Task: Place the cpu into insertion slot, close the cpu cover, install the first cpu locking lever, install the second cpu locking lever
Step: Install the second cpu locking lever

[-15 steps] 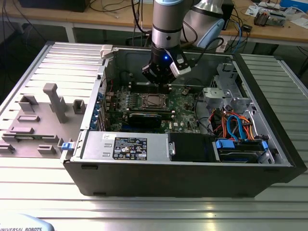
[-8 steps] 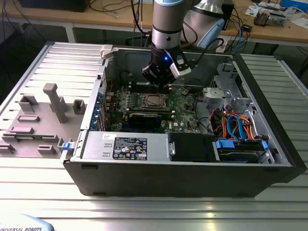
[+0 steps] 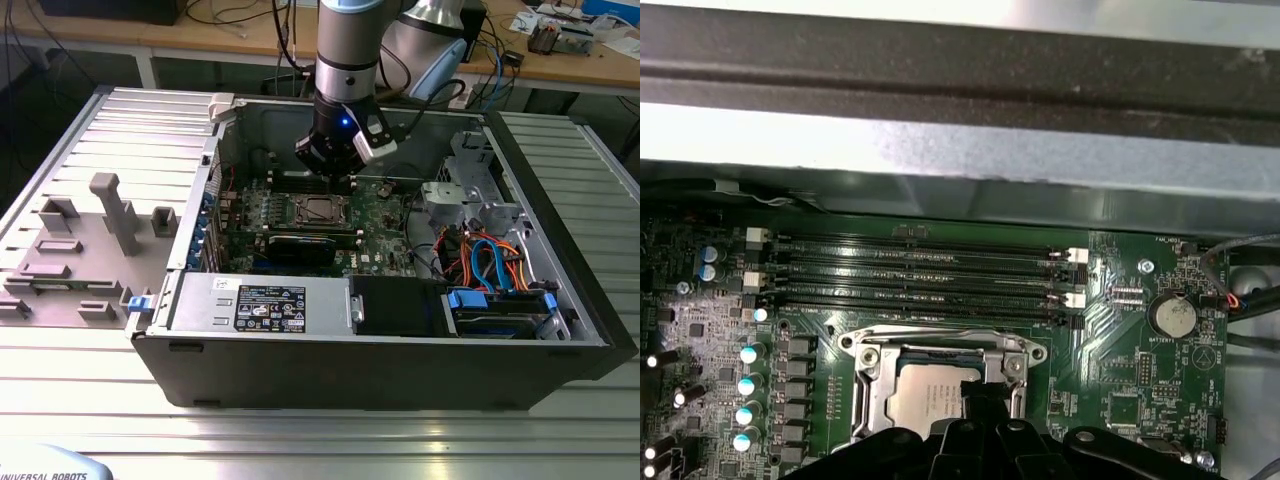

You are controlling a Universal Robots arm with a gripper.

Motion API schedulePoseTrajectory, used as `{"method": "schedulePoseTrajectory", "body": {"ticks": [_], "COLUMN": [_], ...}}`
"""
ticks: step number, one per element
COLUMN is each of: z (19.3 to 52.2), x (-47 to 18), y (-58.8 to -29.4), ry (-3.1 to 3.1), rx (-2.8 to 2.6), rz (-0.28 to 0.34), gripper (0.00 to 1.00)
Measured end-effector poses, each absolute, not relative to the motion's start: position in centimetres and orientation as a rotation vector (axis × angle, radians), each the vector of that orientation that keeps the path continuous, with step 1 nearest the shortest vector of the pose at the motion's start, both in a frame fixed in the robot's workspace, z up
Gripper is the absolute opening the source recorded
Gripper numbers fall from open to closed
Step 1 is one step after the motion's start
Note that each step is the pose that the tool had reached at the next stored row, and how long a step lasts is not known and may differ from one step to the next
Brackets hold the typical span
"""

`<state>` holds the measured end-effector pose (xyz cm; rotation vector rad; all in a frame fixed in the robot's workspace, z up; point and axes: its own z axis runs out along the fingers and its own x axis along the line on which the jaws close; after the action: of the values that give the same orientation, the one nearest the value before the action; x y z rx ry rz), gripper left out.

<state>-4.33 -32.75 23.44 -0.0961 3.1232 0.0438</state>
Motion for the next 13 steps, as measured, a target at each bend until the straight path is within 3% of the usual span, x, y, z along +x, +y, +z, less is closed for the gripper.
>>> {"method": "schedulePoseTrajectory", "body": {"ticks": [13], "z": [23.44], "x": [-4.33], "y": [-33.31], "ry": [3.123], "rx": [-0.096], "rz": [0.044], "gripper": [0.11]}}
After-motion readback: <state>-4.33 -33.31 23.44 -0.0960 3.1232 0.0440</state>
